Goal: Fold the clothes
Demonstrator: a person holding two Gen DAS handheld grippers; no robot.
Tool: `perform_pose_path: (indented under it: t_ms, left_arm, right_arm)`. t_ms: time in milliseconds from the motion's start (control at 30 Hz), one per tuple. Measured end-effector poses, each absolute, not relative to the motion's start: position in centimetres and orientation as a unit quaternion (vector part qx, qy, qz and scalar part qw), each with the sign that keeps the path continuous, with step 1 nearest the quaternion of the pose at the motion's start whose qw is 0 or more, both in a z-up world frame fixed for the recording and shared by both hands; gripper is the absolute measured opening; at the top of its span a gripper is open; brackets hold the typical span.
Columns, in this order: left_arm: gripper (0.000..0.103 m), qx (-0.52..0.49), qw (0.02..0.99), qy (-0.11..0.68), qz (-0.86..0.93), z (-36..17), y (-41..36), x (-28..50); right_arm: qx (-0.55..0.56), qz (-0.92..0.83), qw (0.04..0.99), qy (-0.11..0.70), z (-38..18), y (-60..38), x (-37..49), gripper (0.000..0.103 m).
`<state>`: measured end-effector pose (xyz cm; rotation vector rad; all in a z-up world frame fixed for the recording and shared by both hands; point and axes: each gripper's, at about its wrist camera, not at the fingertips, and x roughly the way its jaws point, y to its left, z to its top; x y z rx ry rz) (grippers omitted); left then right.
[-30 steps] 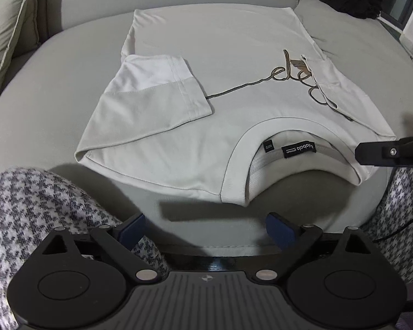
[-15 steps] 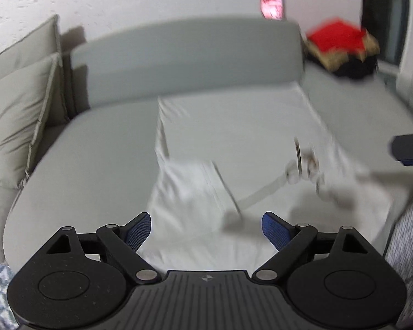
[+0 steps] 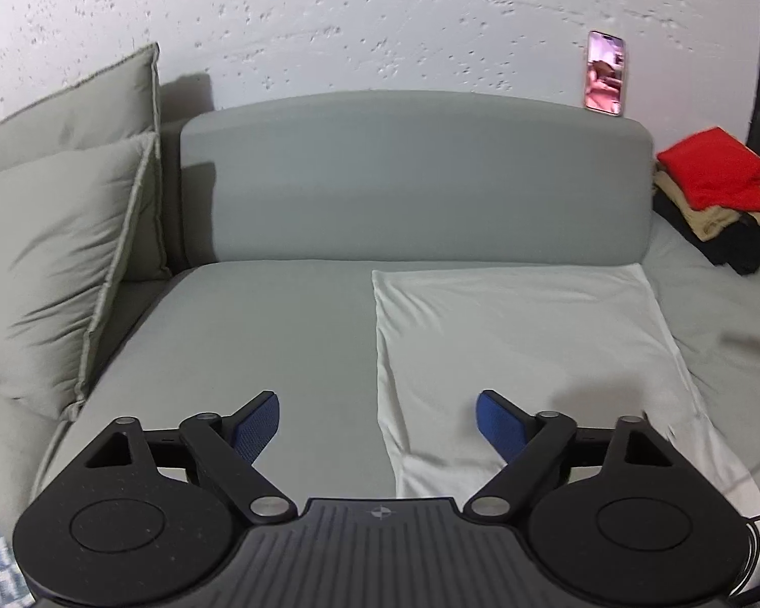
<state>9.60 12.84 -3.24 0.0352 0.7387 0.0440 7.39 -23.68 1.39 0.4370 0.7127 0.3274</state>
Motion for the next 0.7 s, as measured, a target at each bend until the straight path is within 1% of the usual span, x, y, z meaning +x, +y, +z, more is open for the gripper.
perform_pose_path:
  t_ms: [67,100,133,167,200,233,267,300,400,433,500,567,633,700]
  left_arm:
    - [0.077,0.004,0.929,0.369,0.022,-4.9,13.7,12.2]
    - [0.075,-0.003,0.927,0.373,0.024,-5.9,13.9,13.5]
    - [0.069,-0.007,0.926,0.377,0.026,-6.9,14.2,15.0]
    - [0.057,-0.009,0.924,0.381,0.030,-8.0,14.3,16.5]
    - [0.049,-0.012,0.922,0.386,0.035,-9.1,14.4,18.0]
    - [0.036,-0.012,0.918,0.394,0.038,-10.3,14.5,19.6]
    - [0.034,-0.013,0.914,0.403,0.041,-11.4,14.6,21.2]
    - [0.035,-0.014,0.911,0.410,0.043,-12.5,14.8,22.8]
    - [0.040,-0.011,0.905,0.422,0.056,-15.0,15.2,27.3]
    - [0.047,-0.014,0.904,0.424,0.061,-15.7,15.5,28.8]
    - [0.049,-0.031,0.903,0.423,0.062,-16.8,16.1,31.2]
    - [0.051,-0.049,0.904,0.422,0.057,-17.6,16.6,33.3]
    - [0.051,-0.064,0.903,0.422,0.047,-18.5,16.8,35.1]
    - [0.051,-0.075,0.904,0.420,0.037,-19.1,16.9,36.7]
  right_arm:
    - [0.222,0.147,0.892,0.364,-0.8,-24.0,10.5,0.077]
    - [0.226,0.141,0.888,0.376,-2.1,-24.2,12.0,0.072]
    - [0.229,0.134,0.883,0.387,-3.4,-24.3,13.5,0.064]
    - [0.223,0.125,0.879,0.402,-4.7,-24.3,15.2,0.042]
    - [0.214,0.115,0.875,0.418,-6.1,-24.3,16.9,0.024]
    - [0.215,0.101,0.872,0.428,-7.7,-24.6,18.6,0.021]
    - [0.219,0.087,0.869,0.435,-9.3,-24.9,20.3,0.021]
    - [0.222,0.073,0.865,0.443,-11.0,-25.3,22.0,0.021]
    - [0.224,0.046,0.871,0.435,-13.5,-26.7,25.5,0.022]
    - [0.224,0.037,0.873,0.432,-14.3,-27.1,26.7,0.025]
    - [0.225,0.020,0.877,0.425,-15.9,-28.0,29.0,0.037]
    - [0.226,0.002,0.880,0.417,-17.4,-28.9,31.3,0.044]
    - [0.226,-0.015,0.883,0.410,-19.0,-29.8,33.5,0.047]
    - [0.231,-0.022,0.885,0.404,-19.8,-30.6,34.6,0.047]
